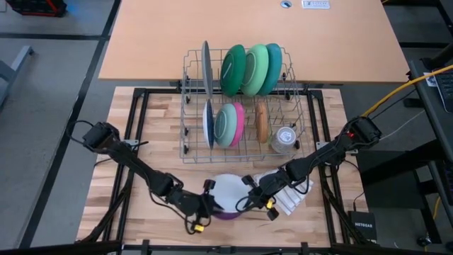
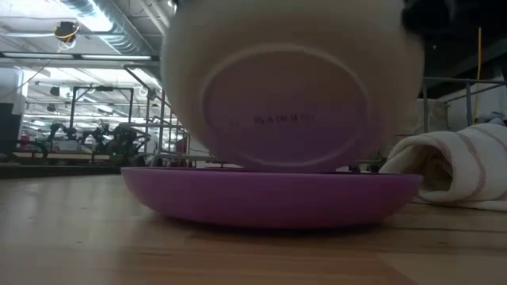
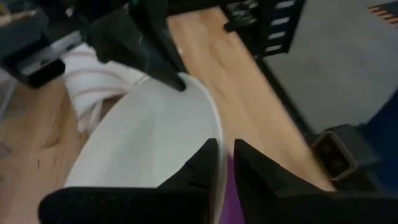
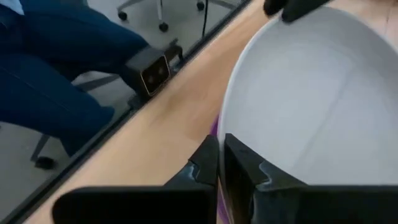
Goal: Sort dishes
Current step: Put the white plate in the dish rack
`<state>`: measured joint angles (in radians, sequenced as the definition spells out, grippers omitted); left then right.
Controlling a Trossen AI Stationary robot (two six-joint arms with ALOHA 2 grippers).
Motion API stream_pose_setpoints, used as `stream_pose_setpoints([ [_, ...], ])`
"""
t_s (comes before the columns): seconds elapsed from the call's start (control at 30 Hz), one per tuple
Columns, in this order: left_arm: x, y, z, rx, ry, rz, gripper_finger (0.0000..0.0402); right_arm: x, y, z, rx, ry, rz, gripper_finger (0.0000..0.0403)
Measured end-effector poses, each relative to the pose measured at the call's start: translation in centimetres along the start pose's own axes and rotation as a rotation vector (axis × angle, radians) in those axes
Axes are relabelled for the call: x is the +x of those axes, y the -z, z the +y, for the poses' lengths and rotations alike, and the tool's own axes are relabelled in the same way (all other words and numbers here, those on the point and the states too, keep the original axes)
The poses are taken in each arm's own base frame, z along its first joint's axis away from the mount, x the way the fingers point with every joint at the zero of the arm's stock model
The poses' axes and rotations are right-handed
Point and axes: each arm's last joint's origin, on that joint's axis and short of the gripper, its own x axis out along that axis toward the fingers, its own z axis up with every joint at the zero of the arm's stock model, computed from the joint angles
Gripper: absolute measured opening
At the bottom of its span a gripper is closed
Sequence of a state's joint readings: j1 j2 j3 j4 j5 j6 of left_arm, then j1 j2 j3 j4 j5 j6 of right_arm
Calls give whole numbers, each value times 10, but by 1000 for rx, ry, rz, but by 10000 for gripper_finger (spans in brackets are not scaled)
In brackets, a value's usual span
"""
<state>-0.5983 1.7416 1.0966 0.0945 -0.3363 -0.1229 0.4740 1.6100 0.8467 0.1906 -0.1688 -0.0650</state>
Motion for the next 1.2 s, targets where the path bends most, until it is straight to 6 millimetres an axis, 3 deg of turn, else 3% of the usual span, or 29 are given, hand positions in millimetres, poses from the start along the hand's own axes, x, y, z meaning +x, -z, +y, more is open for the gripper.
stream_pose_setpoints([
  [0.37, -50, -33, 12, 23, 21, -88, 45, -1, -11, 0, 124, 16, -64, 16],
  [0.67, -96, -36, 17, 13, -118, -19, 35, -13, -58, -2, 461, 24, -183, 16],
  [0.87, -124, -30, 13, -38, -185, 22, 5, -38, -97, -1, 497, 58, -201, 16],
  [1.07, -135, -19, 6, -54, -228, 80, 4, -84, -145, 0, 585, 140, -326, 16],
  [1.2, -141, -5, 6, -73, -310, 166, 1, -122, -173, -1, 696, 253, -501, 16],
])
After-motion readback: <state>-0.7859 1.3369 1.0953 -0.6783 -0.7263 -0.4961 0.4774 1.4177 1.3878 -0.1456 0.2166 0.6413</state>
